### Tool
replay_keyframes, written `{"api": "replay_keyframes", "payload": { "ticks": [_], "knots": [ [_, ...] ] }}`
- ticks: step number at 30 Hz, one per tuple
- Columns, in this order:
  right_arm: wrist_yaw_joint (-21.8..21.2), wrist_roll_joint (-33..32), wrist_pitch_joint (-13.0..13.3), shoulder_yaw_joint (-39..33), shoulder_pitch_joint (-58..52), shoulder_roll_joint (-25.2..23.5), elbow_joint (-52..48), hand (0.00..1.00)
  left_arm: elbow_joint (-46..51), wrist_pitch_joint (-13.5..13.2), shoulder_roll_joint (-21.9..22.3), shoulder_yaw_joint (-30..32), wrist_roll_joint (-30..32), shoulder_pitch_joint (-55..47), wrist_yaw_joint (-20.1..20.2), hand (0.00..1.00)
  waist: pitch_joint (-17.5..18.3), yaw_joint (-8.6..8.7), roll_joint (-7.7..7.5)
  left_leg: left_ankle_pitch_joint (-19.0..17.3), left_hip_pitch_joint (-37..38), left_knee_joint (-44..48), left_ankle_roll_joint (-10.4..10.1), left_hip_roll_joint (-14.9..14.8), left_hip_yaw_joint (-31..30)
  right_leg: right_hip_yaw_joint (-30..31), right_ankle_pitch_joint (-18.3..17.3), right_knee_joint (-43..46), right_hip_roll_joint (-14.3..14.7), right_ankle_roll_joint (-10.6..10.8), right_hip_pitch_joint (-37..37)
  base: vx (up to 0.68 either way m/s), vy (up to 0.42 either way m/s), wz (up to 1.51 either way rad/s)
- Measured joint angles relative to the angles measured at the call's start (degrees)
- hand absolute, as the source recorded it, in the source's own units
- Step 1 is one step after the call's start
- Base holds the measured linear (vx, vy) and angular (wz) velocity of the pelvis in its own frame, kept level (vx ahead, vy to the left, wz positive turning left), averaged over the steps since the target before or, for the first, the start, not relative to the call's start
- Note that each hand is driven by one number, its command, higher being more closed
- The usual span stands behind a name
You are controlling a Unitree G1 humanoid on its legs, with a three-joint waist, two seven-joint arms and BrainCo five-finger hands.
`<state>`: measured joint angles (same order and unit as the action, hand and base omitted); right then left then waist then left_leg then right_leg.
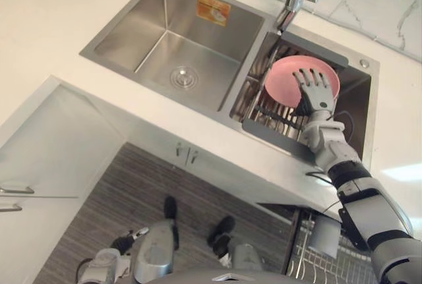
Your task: Walk over to the sink, pick up the cup, carry it to the dishwasher, place the cup inside the dishwasher, then close the dishwasher door
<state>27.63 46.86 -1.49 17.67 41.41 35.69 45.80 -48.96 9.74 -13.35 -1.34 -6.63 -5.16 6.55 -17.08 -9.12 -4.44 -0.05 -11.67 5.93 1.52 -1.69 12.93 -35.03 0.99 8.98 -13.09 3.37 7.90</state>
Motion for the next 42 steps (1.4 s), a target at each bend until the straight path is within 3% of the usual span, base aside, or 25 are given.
{"api": "replay_keyframes", "payload": {
  "ticks": [1,2,8,16,24,30,42],
  "knots": [
    [0.2,-0.1,0.0,0.0,0.0,0.4,-0.1,0.00,0.0,-0.2,0.0,-0.1,0.0,0.0,0.0,0.00,-0.1,-0.05,0.15,0.1,-0.1,0.0,0.0,0.0,0.0,0.0,0.1,0.0,0.0,-0.1,0.1,-0.02,0.005,0.03],
    [0.4,-0.5,0.1,0.0,0.0,1.0,-0.4,1.00,0.0,-0.4,0.2,-0.1,0.0,0.0,-0.1,0.00,-0.4,-0.12,0.44,0.2,-0.1,0.0,0.0,0.0,0.0,0.0,0.1,0.1,0.0,-0.1,0.1,-0.02,0.005,0.05],
    [0.8,-0.5,0.3,0.1,0.6,2.2,-2.4,1.00,0.0,-0.9,0.4,-0.8,0.0,0.0,-0.3,0.00,-1.3,0.13,1.53,0.4,-0.2,-0.1,-0.2,-0.2,0.1,0.0,0.1,0.2,0.0,-0.2,0.3,0.00,0.000,0.01],
    [2.0,-0.4,0.8,0.1,0.6,2.3,-3.8,1.00,0.0,-0.9,0.3,-0.9,0.1,0.0,-0.7,0.00,-1.4,0.11,1.65,1.2,-0.1,-0.7,-0.4,-0.8,1.1,0.2,0.3,-0.2,0.4,-0.5,0.7,0.02,-0.009,-0.03],
    [8.3,-0.2,4.8,0.1,2.0,3.7,-4.5,1.00,0.2,-1.1,0.4,-1.1,0.7,0.0,-1.3,0.00,-1.9,0.48,2.33,1.8,-0.1,-1.2,-0.4,-1.0,1.2,0.4,0.6,-0.1,0.6,-0.9,1.2,0.02,-0.007,-0.02],
    [9.2,0.0,5.0,-0.5,3.9,6.8,-4.8,1.00,0.5,-1.0,0.4,-1.0,0.7,-0.2,-1.4,0.00,-1.9,0.56,2.34,2.1,-0.1,-1.2,-0.6,-1.3,1.4,0.6,0.8,-0.2,1.1,-1.1,1.1,0.05,-0.009,-0.02],
    [5.5,0.3,7.8,-3.3,-1.2,8.2,-17.0,1.00,0.4,-0.7,0.3,-1.0,1.3,-0.9,-1.6,0.00,-1.8,1.87,2.08,2.6,4.4,-3.5,-0.3,-1.7,4.0,2.6,1.0,-0.5,1.9,-1.1,-1.0,0.08,-0.011,-0.09]
  ]
}}
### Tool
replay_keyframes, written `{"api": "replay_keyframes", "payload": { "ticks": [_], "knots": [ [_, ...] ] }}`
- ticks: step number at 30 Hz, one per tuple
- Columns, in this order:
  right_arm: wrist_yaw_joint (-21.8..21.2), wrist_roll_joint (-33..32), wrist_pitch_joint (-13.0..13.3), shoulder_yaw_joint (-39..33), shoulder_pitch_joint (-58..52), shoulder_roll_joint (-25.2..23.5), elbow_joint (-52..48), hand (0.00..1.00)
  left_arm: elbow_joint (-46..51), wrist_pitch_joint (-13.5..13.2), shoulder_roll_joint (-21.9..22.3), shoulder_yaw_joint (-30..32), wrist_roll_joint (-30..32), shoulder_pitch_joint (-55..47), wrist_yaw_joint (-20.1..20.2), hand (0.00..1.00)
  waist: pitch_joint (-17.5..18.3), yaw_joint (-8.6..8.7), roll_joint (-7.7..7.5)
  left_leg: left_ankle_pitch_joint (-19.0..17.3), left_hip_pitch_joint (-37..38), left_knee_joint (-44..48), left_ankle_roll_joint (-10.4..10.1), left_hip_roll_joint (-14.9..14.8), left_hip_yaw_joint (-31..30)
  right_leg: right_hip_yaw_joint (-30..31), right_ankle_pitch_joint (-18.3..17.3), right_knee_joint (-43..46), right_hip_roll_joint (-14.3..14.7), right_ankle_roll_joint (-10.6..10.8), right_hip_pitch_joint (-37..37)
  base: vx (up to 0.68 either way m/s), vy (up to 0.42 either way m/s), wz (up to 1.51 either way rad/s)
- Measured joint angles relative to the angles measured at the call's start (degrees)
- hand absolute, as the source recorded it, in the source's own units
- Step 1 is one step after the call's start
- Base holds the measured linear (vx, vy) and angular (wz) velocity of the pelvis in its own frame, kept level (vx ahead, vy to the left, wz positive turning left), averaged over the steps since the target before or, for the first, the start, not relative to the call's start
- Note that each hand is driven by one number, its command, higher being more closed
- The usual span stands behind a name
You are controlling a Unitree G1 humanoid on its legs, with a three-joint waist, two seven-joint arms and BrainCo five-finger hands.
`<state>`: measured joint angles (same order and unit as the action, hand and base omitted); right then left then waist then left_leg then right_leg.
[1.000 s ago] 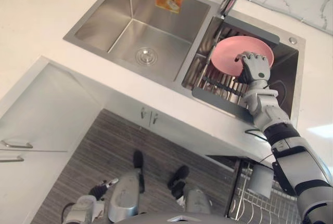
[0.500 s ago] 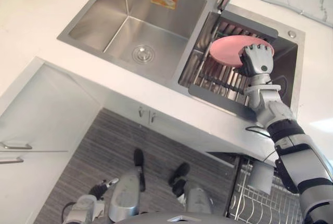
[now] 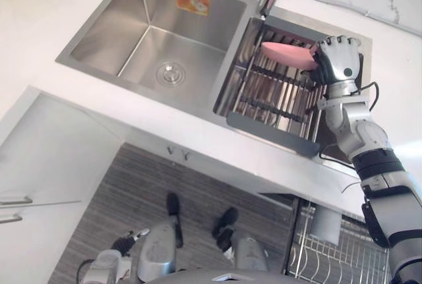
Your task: Walk over to the sink, pick up the cup, carry it to the dishwasher, place the cup inside the dishwasher, then close the dishwasher door
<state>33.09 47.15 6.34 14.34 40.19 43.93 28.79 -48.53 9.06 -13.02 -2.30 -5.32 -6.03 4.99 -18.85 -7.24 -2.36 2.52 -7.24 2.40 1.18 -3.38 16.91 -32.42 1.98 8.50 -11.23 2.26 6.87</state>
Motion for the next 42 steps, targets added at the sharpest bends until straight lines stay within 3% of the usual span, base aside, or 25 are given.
{"api": "replay_keyframes", "payload": {
  "ticks": [6,11,18,22,34,42],
  "knots": [
    [-2.9,-0.2,1.0,-1.7,-5.0,-0.7,-3.7,1.00,0.0,1.1,-0.6,-0.1,1.2,-0.4,0.0,0.00,1.4,1.19,-2.13,-0.2,2.7,-1.5,-0.3,-0.2,1.9,1.5,-0.1,-1.1,0.7,0.2,-1.2,0.06,-0.010,-0.17],
    [-2.9,-0.7,2.8,-2.0,-10.3,-1.1,-4.3,1.00,-0.1,1.1,-0.3,-1.0,2.2,-1.4,-0.6,0.00,4.0,2.01,-2.98,-0.4,4.4,-1.6,-0.6,0.0,2.2,1.8,-0.3,-1.8,0.8,0.6,-2.9,0.06,0.000,-0.05],
    [-3.1,-0.6,4.1,-6.8,-15.0,-2.6,-11.2,1.00,-0.1,1.9,-0.2,-1.1,2.2,-2.8,-1.0,0.00,6.8,3.03,-2.96,-0.4,4.4,-1.7,-0.6,0.0,2.2,1.9,-0.1,-2.2,1.0,0.8,-3.0,0.01,0.000,0.00],
    [-5.7,-0.6,4.5,-8.3,-17.7,-2.7,-16.2,1.00,-0.6,2.1,0.0,-1.1,2.2,-3.4,-1.0,0.00,8.2,3.44,-2.92,-0.7,5.4,-2.0,-1.1,-0.2,3.8,3.3,0.9,-3.6,1.5,0.6,-3.6,-0.02,0.009,-0.14],
    [-9.2,-0.1,5.0,-18.4,-28.8,-2.5,-27.2,1.00,-4.5,3.1,-0.3,-2.4,4.5,-3.8,-1.1,0.00,11.0,7.56,-3.41,-1.2,9.7,-5.6,-1.7,0.0,10.1,9.1,3.1,-8.1,3.1,0.8,-4.0,0.00,0.009,-0.30],
    [-10.8,0.0,5.1,-25.5,-36.2,-2.5,-30.7,1.00,-5.1,4.6,-0.6,-2.8,5.5,-3.9,-1.2,0.00,11.7,10.42,-3.67,-5.1,10.3,-1.5,-1.6,-0.5,15.0,13.7,4.5,-8.5,3.5,1.1,-3.7,0.04,0.004,-0.32]
  ]
}}
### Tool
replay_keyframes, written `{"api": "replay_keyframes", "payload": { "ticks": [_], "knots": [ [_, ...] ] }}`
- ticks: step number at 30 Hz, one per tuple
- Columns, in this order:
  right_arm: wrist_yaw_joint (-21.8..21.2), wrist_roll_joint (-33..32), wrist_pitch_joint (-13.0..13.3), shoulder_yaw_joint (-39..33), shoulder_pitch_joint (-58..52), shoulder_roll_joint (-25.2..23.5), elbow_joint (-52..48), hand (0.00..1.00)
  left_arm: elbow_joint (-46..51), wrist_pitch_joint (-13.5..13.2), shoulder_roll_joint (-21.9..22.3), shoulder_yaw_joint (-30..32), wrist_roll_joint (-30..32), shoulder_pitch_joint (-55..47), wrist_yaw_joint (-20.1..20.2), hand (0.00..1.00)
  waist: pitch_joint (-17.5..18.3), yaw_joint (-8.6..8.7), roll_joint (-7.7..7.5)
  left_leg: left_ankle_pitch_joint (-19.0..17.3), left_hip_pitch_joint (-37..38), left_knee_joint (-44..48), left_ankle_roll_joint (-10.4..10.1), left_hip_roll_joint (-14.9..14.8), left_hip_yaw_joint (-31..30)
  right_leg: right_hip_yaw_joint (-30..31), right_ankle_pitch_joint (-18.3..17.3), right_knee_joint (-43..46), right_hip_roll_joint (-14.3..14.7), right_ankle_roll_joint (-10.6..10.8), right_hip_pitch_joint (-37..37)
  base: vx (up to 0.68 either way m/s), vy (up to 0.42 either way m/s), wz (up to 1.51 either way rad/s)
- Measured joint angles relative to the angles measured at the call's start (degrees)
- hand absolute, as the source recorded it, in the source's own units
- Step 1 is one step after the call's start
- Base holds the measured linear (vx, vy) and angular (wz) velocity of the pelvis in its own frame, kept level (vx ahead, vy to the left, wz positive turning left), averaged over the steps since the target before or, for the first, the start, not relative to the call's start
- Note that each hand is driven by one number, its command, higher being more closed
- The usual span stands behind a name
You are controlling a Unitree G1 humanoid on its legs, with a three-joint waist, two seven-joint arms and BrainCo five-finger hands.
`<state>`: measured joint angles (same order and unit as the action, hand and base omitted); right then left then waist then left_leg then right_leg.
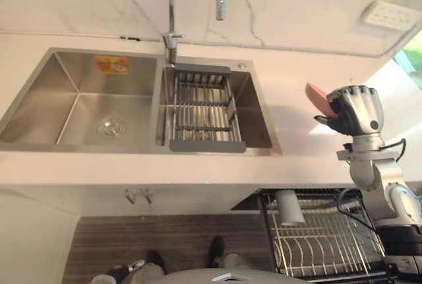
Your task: Walk over to the sink, pick up the cup, carry it to the dishwasher, place the cup inside the dishwasher, then close the dishwasher door
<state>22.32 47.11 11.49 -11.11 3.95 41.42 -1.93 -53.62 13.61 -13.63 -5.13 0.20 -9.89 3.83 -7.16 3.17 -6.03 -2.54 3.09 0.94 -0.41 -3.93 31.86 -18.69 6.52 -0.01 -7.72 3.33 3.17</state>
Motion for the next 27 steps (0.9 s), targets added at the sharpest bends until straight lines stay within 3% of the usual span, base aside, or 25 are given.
{"api": "replay_keyframes", "payload": {
  "ticks": [3,5,8,12,15,27],
  "knots": [
    [-0.9,0.0,0.1,-3.7,-3.8,0.0,-2.6,1.00,0.0,0.3,-0.2,-0.1,0.0,0.1,-0.2,0.00,0.0,1.04,0.03,-5.2,-1.5,7.8,-0.3,-2.3,2.0,2.1,-0.4,1.0,0.2,0.4,0.3,0.00,0.040,-0.42],
    [-1.3,0.0,0.0,-6.1,-5.7,0.0,-3.7,1.00,0.0,0.6,-0.6,-1.0,-0.1,0.4,-0.7,0.00,0.3,2.51,0.43,-10.1,-4.3,16.2,-0.1,-5.5,2.9,3.4,-0.7,2.0,1.1,0.5,1.2,-0.03,0.050,-0.35],
    [-2.3,0.1,0.0,-7.2,-7.5,0.0,-3.9,1.00,-0.8,1.5,-1.1,-1.9,-0.1,1.6,-1.0,0.00,0.3,3.38,0.59,-15.1,-5.6,24.1,0.0,-9.5,4.3,5.5,-0.6,2.7,2.9,0.5,1.7,-0.07,0.057,-0.42],
    [-2.4,0.0,-0.5,-9.6,-10.1,0.0,-4.2,1.00,-1.9,2.4,-1.3,-2.4,-0.1,2.8,-1.1,0.00,0.2,4.52,0.80,-18.5,-6.3,28.3,0.4,-11.5,7.0,5.3,-0.4,3.1,2.9,0.1,2.8,-0.05,0.091,-0.40],
    [-2.5,0.0,-0.5,-11.0,-12.2,-0.4,-4.2,1.00,-2.3,3.4,-1.7,-4.2,-0.2,3.5,-1.1,0.00,0.1,6.22,0.94,-19.3,-6.7,29.2,0.7,-11.7,8.1,5.5,0.1,3.0,2.8,0.1,3.3,0.02,0.086,-0.23],
    [-1.7,-0.3,-0.5,-17.0,-14.8,-2.8,0.8,1.00,-3.6,4.6,-0.2,-6.3,-2.6,8.6,-2.3,0.00,-2.7,8.54,3.09,-19.3,-6.5,29.9,0.6,-12.3,10.6,7.4,1.1,3.2,3.1,1.2,5.0,0.03,0.016,-0.12]
  ]
}}
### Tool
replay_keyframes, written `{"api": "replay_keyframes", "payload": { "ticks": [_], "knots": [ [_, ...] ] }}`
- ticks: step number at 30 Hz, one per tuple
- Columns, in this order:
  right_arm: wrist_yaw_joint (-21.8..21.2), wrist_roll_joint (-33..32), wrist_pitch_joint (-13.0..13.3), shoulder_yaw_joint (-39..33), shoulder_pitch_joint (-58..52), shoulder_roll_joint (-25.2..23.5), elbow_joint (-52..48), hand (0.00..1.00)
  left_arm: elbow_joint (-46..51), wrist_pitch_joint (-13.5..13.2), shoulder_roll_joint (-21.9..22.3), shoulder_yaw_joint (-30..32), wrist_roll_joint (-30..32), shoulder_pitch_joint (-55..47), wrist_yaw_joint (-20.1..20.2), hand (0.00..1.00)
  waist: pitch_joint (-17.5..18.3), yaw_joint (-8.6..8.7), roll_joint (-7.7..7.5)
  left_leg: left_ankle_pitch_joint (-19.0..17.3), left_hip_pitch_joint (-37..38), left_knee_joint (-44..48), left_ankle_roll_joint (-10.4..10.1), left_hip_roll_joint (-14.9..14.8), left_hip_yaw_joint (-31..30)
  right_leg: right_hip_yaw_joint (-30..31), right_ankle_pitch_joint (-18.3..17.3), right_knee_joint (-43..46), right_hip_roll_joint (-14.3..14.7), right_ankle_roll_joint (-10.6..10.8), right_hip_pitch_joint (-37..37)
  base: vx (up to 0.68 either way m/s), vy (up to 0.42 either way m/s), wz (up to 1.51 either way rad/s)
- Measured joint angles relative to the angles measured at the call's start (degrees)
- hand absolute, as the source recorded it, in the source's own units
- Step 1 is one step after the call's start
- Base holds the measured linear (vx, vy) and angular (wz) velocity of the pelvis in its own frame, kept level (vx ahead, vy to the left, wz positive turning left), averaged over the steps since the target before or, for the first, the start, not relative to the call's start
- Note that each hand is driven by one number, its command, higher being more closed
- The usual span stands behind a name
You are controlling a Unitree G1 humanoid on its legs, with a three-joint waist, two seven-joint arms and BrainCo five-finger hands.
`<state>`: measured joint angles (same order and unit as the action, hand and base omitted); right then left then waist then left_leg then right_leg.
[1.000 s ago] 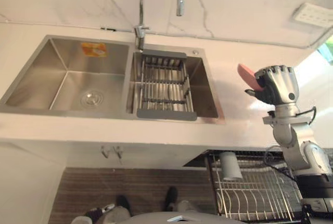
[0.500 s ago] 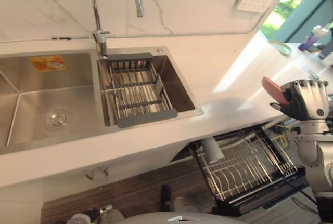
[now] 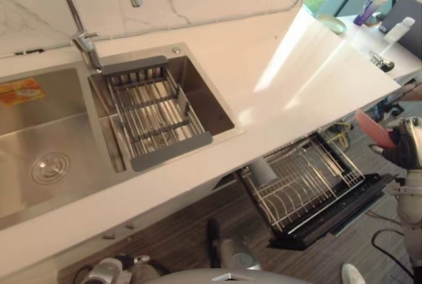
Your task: Walk over to the sink, pick up the cup, carry it to the dishwasher, place the cup inside the dishwasher, then close the dishwasher door
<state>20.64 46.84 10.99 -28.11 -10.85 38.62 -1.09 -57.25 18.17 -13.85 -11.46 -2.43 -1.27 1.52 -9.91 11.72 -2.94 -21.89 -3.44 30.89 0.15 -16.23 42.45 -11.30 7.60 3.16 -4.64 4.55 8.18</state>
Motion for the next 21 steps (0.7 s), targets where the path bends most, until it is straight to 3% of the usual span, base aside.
{"api": "replay_keyframes", "payload": {
  "ticks": [6,9,14,21],
  "knots": [
    [2.6,-0.7,-0.9,-0.2,-0.1,-2.1,2.7,1.00,0.1,0.1,1.1,-0.4,-2.0,1.8,-0.1,0.00,-2.5,0.48,1.13,0.2,0.0,-2.2,0.1,1.7,0.1,0.1,-0.2,0.5,-1.0,-0.3,1.3,-0.02,0.007,-0.02],
    [3.7,-2.6,-2.8,-0.1,1.5,-3.2,7.2,1.00,0.2,0.0,2.3,-1.5,-2.4,2.8,-0.4,0.00,-3.9,0.35,2.66,0.7,-0.5,-2.7,0.3,2.1,0.1,0.2,-0.2,0.8,-1.2,-0.4,2.0,0.00,0.000,0.00],
    [6.2,-3.7,-6.1,2.8,4.5,-4.5,12.1,1.00,0.5,-0.2,3.2,-2.3,-2.5,3.5,-1.2,0.00,-6.1,0.19,4.07,2.8,0.5,-5.9,0.8,4.3,0.0,0.4,0.2,0.7,-2.2,0.1,2.1,0.00,0.000,0.00],
    [6.2,-3.7,-9.0,5.8,8.4,-4.5,14.4,1.00,1.0,-0.7,3.7,-2.6,-2.7,4.7,-1.3,0.00,-8.8,-0.67,5.39,4.7,0.4,-8.1,1.3,5.9,-0.1,0.5,0.3,1.1,-3.1,0.0,3.1,-0.01,0.005,0.02]
  ]
}}
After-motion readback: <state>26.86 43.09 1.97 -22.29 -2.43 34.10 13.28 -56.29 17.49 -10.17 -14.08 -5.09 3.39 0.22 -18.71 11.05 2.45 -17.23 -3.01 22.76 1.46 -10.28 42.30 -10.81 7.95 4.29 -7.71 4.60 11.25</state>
